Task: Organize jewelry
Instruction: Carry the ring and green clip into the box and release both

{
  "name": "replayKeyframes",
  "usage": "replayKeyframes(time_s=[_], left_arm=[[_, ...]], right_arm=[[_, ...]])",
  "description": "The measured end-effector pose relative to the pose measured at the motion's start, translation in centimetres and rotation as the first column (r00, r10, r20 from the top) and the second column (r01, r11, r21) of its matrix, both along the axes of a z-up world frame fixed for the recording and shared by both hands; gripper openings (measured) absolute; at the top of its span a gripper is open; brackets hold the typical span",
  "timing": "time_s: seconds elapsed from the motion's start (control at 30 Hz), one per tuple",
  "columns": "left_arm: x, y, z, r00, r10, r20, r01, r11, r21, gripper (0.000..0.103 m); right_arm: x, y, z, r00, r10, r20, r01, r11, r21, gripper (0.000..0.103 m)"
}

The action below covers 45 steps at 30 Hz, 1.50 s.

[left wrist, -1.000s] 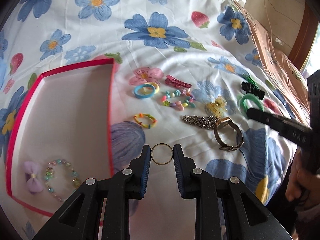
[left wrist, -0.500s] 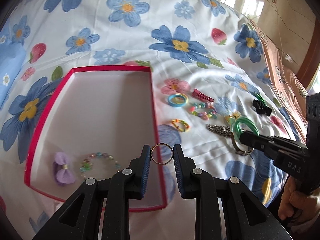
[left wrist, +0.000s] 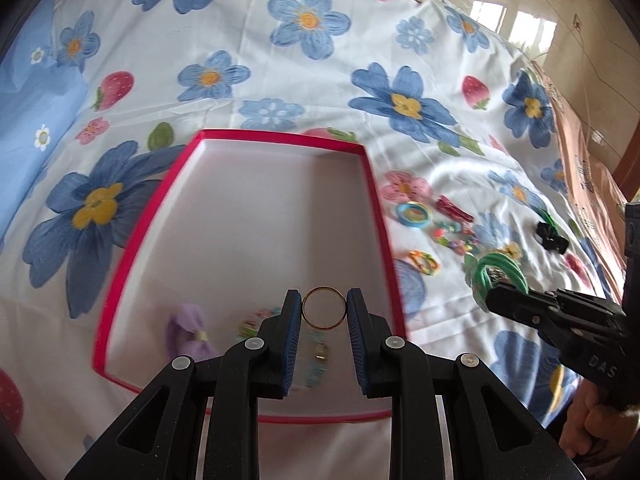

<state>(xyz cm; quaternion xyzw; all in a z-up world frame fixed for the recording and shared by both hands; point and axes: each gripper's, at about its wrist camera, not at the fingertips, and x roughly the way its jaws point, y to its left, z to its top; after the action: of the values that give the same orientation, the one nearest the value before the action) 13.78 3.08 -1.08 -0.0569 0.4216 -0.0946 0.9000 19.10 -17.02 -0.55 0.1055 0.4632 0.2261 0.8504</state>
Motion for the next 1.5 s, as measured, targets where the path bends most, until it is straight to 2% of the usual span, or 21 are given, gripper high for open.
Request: replayKeyframes(time_s=[0.33,0.7,0.9,1.3,1.4,1.5], left_arm=[[3.1,3.4,-0.8,0.996,0.085,-0.010,-0.084,0.994,0.073,0.022],[6.7,4.7,-3.5,0.990,0.133,-0.045,-0.126,0.983,0.137,0.023],[7.3,4.7,-5.0,0.989,0.130,-0.076,-0.118,0.982,0.145,0.023],[7.0,3.9,-5.4,0.990,0.124,-0.060,-0.110,0.974,0.199,0.024],[7.0,3.8,-5.3,0.990,0.124,-0.063,-0.109,0.974,0.196,0.027],[6.9,3.8,-5.2,0.990,0.127,-0.067,-0.112,0.975,0.194,0.030]], right_arm=[[2.5,5.9,-0.6,0.995,0.102,-0.003,-0.102,0.995,0.021,0.007],[5.3,10.9,-4.0,0.985,0.167,-0.051,-0.169,0.985,-0.040,0.008],[5.8,11.7,-4.9,0.980,0.184,-0.072,-0.189,0.980,-0.064,0.012],[5.7,12.0,-4.9,0.979,0.194,-0.067,-0.198,0.977,-0.072,0.013],[5.7,12.0,-4.9,0.979,0.192,-0.066,-0.196,0.978,-0.071,0.017],[5.6,11.7,-4.7,0.981,0.187,-0.060,-0.190,0.980,-0.062,0.025]])
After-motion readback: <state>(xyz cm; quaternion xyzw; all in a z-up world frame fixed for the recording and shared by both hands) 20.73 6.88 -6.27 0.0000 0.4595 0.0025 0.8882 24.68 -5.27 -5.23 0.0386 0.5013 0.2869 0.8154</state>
